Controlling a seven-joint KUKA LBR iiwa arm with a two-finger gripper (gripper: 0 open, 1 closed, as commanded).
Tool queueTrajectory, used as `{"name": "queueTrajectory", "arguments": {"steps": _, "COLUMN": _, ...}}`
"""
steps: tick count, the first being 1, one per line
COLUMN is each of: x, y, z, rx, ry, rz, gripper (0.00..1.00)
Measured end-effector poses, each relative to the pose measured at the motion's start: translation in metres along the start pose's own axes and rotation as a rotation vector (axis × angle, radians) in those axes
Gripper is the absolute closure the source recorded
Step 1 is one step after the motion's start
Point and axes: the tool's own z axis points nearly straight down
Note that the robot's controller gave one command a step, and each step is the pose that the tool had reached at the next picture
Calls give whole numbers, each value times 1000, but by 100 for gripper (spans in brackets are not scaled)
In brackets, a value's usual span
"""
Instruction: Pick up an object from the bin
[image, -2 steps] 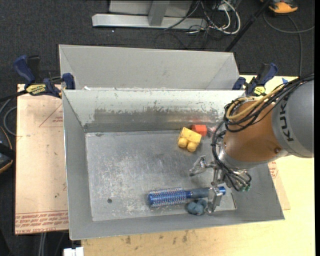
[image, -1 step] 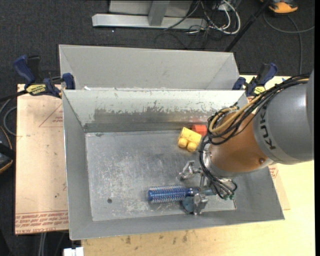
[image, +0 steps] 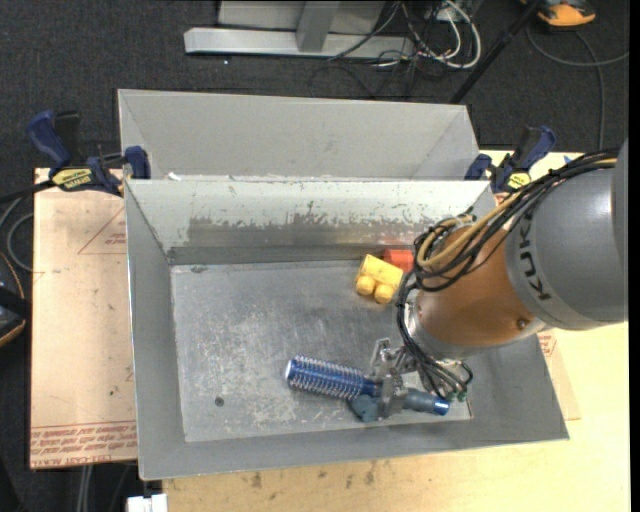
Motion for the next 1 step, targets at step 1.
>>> {"name": "queueTrajectory", "arguments": {"steps": 1, "x": 5, "y": 14, "z": -212, "rx": 0, "ry": 8, "rz": 24, "gripper": 100}}
